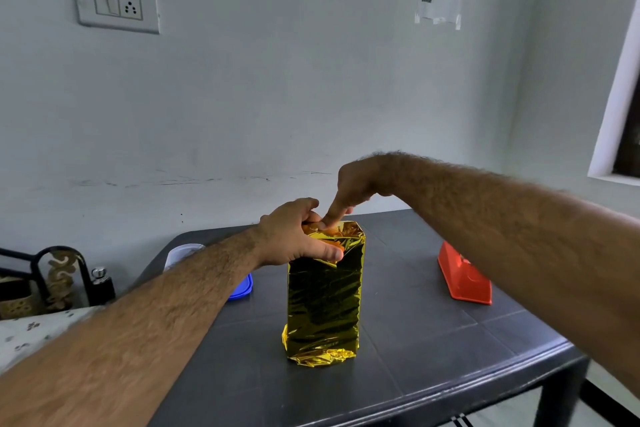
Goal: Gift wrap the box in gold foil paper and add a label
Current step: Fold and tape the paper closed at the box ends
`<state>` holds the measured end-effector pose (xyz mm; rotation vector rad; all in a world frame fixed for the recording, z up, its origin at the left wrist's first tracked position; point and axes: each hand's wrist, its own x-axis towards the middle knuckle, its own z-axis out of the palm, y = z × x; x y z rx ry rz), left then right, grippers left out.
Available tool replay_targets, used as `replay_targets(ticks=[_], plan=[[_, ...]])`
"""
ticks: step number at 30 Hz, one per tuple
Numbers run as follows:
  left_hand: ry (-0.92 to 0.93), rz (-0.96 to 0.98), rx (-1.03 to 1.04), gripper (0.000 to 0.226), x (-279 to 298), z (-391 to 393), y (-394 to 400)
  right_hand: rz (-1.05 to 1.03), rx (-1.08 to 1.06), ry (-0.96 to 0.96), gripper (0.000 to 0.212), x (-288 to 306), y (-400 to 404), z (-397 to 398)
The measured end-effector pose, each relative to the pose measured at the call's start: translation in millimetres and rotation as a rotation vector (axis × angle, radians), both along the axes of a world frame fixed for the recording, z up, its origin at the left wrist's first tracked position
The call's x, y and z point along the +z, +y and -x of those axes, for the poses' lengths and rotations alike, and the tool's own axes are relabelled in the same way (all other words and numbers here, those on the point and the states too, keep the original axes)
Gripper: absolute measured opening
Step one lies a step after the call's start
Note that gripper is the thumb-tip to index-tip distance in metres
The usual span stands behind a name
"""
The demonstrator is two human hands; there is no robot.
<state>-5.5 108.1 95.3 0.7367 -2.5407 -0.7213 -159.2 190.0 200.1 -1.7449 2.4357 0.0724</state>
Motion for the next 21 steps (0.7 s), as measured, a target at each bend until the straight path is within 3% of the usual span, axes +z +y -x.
replay_targets(ticks=[3, 6, 10, 13, 14, 17, 21], plan=[[-0.017, 0.009, 0.005, 0.133, 0.7, 0.0, 0.3, 0.023, -0.055, 0.032, 0.099, -4.2, 2.1, 8.4], [-0.021, 0.014, 0.006, 0.127, 1.3, 0.9, 0.2, 0.041, -0.079, -0.007, 0.109, -7.0, 7.3, 17.3], [-0.025, 0.013, -0.001, 0.126, 0.8, 2.4, 3.3, 0.059, -0.091, -0.114, 0.088, -9.1, 14.2, 20.4], [-0.013, -0.005, -0.010, 0.125, -0.2, 1.1, 3.2, 0.156, -0.043, -0.244, 0.034, -7.0, 16.0, 25.7], [-0.002, -0.016, -0.016, 0.126, -0.5, 0.4, 2.9, 0.236, -0.009, -0.305, 0.026, -7.9, 17.3, 26.3], [0.005, -0.030, -0.030, 0.126, -0.4, -1.5, 3.9, 0.467, 0.104, -0.509, 0.022, -15.1, 20.7, 17.7], [0.022, -0.036, 0.004, 0.122, -0.9, -1.5, 1.3, 0.446, 0.165, -0.504, 0.013, -31.8, 24.5, -2.7]])
